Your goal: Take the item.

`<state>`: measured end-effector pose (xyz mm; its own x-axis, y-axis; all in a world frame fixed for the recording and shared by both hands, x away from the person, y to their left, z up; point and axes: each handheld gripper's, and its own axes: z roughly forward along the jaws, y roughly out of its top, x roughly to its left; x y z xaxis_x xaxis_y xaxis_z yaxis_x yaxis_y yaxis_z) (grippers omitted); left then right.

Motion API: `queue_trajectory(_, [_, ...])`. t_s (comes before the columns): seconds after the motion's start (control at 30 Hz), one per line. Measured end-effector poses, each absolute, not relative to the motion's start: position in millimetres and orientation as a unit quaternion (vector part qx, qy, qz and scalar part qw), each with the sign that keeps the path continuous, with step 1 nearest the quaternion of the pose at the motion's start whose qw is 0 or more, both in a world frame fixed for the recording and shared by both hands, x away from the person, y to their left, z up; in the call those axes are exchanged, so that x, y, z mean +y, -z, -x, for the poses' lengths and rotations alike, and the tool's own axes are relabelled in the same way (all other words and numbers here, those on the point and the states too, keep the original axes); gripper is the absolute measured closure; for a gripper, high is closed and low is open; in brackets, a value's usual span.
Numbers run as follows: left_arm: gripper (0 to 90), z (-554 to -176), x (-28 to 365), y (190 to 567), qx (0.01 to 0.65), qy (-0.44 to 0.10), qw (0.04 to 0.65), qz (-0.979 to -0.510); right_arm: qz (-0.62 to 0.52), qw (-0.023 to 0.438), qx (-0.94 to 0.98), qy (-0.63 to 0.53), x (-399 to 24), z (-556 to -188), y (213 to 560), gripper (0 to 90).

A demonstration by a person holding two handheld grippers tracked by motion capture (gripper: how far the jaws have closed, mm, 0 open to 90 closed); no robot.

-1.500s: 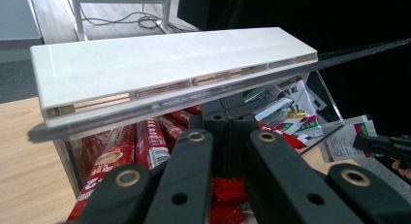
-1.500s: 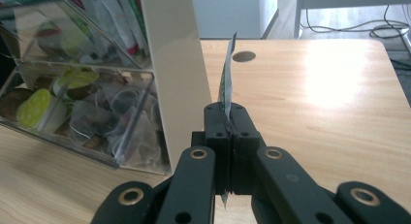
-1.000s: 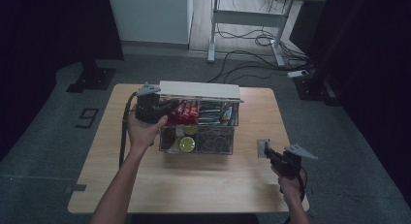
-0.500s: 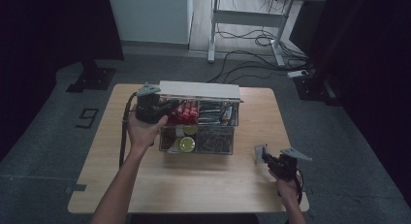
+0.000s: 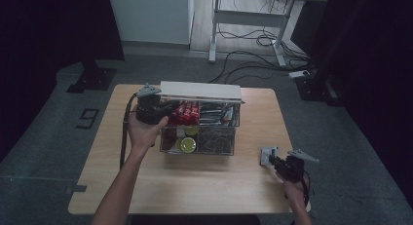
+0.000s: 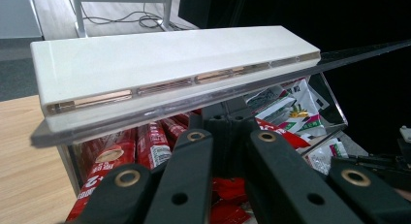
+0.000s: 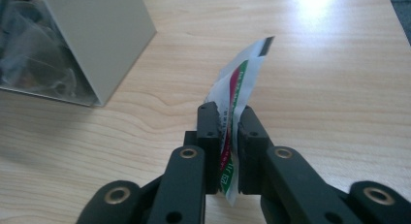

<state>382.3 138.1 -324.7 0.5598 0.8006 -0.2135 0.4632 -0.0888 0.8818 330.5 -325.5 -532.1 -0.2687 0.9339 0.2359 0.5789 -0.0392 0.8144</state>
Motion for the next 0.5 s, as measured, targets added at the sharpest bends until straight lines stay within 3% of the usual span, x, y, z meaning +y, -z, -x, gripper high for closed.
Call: queue_trajectory(0.5, [90.0, -382, 136, 326, 0.439, -0.163, 0.511, -0.721, -0.602, 0.190, 0.662, -0.405, -339, -338, 553, 73.6])
